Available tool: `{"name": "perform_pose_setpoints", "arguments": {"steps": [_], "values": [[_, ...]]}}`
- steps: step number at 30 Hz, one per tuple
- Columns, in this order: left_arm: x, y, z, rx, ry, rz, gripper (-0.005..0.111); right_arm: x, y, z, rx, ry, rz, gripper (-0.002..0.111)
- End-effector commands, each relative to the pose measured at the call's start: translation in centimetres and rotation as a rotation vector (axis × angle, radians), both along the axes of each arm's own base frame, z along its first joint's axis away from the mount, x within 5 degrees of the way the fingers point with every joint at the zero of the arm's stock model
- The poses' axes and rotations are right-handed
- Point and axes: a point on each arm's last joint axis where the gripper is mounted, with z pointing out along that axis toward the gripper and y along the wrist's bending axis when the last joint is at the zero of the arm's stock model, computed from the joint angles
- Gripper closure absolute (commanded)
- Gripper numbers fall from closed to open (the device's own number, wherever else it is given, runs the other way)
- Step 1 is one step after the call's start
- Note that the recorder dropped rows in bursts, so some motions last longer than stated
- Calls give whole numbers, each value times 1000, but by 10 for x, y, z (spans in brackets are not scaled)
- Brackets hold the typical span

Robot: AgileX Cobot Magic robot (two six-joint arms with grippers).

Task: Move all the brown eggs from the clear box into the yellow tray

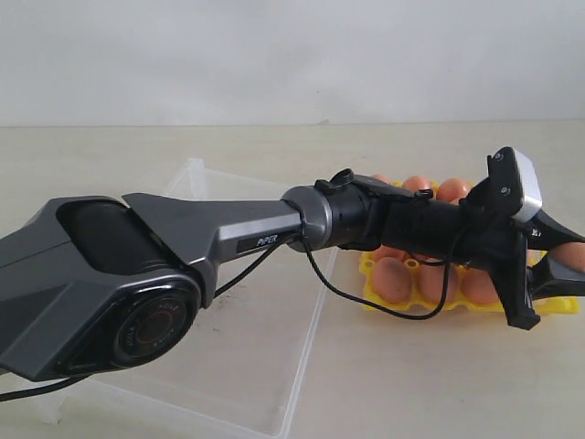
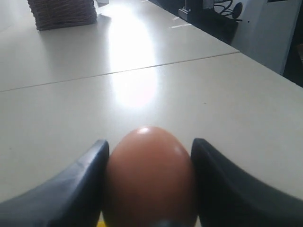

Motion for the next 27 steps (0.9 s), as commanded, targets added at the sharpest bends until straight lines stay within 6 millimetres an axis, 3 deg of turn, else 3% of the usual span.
{"name": "perform_pose_setpoints", "arguments": {"steps": [1, 16, 27], "values": [[4, -1, 1, 23, -9, 48, 103, -2, 0, 1, -1, -10, 7, 108], [11, 6, -4, 75, 2, 54, 103, -3, 0, 0, -7, -12, 15, 108], [10, 8, -27, 109, 24, 52, 103, -3, 1, 0, -10, -15, 15, 108]]}}
